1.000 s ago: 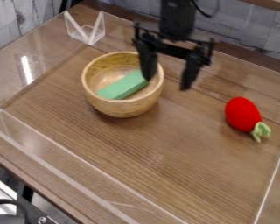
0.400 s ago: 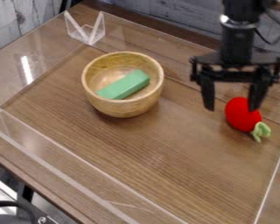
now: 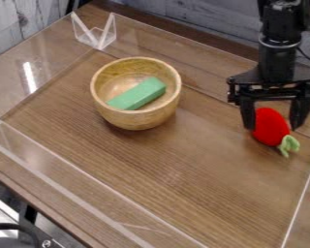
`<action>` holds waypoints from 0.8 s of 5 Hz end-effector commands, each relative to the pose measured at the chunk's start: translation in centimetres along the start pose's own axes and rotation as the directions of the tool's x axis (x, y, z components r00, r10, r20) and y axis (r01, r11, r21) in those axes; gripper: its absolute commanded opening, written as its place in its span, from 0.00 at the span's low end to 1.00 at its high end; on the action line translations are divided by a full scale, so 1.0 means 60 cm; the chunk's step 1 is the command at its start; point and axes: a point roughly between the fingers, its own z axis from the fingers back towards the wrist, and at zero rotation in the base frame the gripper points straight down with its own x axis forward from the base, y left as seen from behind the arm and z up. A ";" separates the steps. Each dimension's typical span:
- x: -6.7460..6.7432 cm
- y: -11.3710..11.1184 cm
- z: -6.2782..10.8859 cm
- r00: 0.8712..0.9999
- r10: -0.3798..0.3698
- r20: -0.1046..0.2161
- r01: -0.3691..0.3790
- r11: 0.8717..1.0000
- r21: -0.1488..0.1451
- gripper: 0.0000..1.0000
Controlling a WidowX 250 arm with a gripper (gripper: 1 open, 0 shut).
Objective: Move the red fruit to the left side of the table
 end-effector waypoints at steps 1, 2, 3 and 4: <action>0.008 -0.003 0.020 0.999 0.026 0.044 -0.024 0.999 -0.045 1.00; 0.012 0.000 0.020 0.997 0.055 0.055 -0.051 0.997 -0.062 1.00; 0.005 -0.013 0.011 0.995 0.072 0.066 -0.067 0.995 -0.076 1.00; -0.004 -0.027 0.002 0.994 0.081 0.076 -0.075 0.994 -0.085 1.00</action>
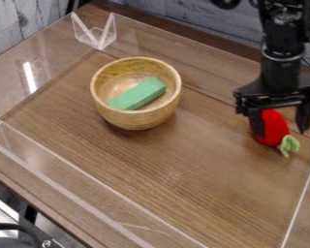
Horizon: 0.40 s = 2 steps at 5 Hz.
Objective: Move the red fruit to the left side of the table
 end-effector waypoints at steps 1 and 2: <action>-0.019 -0.035 0.021 0.999 -0.015 0.043 0.017 0.999 -0.033 1.00; -0.026 -0.046 0.028 0.999 -0.014 0.052 0.016 0.999 -0.034 1.00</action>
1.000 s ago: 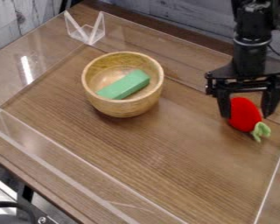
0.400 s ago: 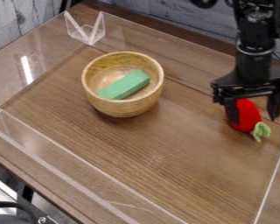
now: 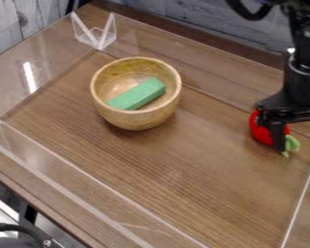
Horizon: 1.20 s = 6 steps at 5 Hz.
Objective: Move the red fruit to the left side of the table
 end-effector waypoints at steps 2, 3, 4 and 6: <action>0.011 -0.036 0.070 0.993 -0.119 0.014 0.120 0.991 -0.059 1.00; 0.033 -0.032 0.060 0.998 -0.054 0.026 0.055 0.997 -0.052 1.00; 0.054 -0.027 0.044 0.999 0.003 0.041 -0.002 0.999 -0.039 1.00; 0.078 0.006 0.016 0.995 0.078 0.062 -0.077 0.997 -0.014 1.00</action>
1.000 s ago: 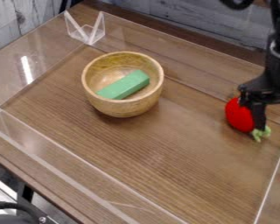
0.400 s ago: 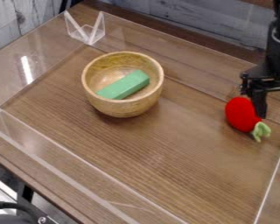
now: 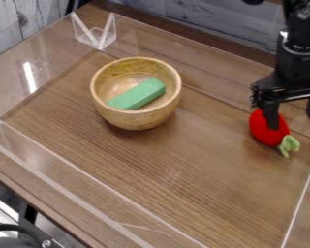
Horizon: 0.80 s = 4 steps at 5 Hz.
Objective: Move the red fruit to the left side of the table
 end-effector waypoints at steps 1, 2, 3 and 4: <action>0.005 -0.014 0.027 0.999 -0.047 0.026 0.048 0.998 -0.032 1.00; -0.005 0.001 0.002 0.988 -0.155 0.009 0.155 0.988 -0.017 1.00; -0.001 0.008 -0.025 0.983 -0.185 0.006 0.185 0.983 -0.001 1.00; 0.006 0.010 -0.033 0.975 -0.220 0.000 0.220 0.975 -0.001 0.00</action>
